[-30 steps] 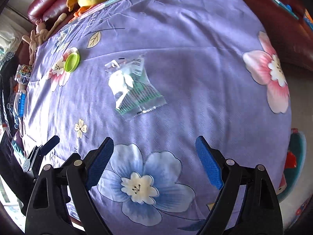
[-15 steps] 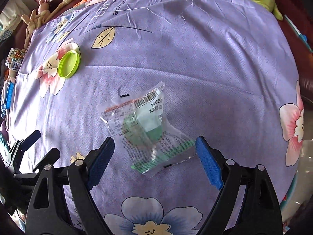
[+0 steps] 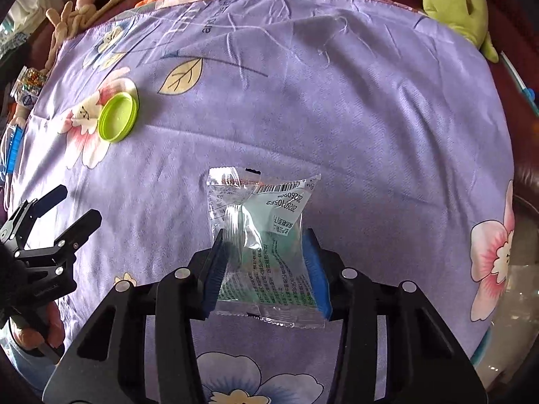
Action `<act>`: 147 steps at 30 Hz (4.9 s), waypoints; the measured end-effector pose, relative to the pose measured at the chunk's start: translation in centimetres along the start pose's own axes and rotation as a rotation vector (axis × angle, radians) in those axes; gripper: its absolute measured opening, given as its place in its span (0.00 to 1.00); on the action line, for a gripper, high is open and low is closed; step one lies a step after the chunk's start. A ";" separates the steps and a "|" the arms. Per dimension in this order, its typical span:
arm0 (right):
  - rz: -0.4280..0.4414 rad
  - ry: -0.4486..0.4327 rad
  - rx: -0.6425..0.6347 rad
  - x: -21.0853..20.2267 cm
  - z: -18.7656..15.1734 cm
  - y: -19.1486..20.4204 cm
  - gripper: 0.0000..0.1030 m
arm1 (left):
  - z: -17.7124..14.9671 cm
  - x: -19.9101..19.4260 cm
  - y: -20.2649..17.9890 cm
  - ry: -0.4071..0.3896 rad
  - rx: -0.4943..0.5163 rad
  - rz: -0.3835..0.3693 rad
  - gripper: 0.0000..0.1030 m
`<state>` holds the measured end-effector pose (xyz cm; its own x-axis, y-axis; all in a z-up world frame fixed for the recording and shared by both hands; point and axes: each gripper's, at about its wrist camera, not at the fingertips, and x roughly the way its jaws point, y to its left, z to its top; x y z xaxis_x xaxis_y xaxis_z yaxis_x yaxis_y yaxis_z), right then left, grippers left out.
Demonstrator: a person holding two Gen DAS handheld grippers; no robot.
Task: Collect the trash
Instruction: 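Grasp the clear plastic bag with the right tool while the left tool grasps the green lid, then carry the clear bag and green lid over the teal bin, then open both tools to drop the green lid and clear bag into the bin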
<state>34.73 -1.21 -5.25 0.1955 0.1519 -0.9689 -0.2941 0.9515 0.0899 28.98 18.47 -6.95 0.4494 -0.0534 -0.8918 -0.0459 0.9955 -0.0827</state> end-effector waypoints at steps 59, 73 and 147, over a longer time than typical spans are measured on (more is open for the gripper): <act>0.117 -0.051 0.188 -1.0 -3.6 -7.3 0.43 | 0.5 -0.5 -7.5 -0.012 0.025 0.003 0.55; 0.175 -0.092 0.263 -5.1 -12.2 -9.6 0.43 | -5.9 -5.7 -12.1 -0.012 0.057 -0.061 0.55; 0.165 -0.269 0.843 -11.1 -42.5 -42.7 0.44 | -21.8 -1.9 -57.2 0.247 0.721 -0.339 0.78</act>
<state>5.31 -54.85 -8.17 0.4551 0.2604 -0.8515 0.4259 0.7761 0.4650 11.27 -40.03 -10.20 0.1240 -0.2910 -0.9486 0.6768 0.7240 -0.1336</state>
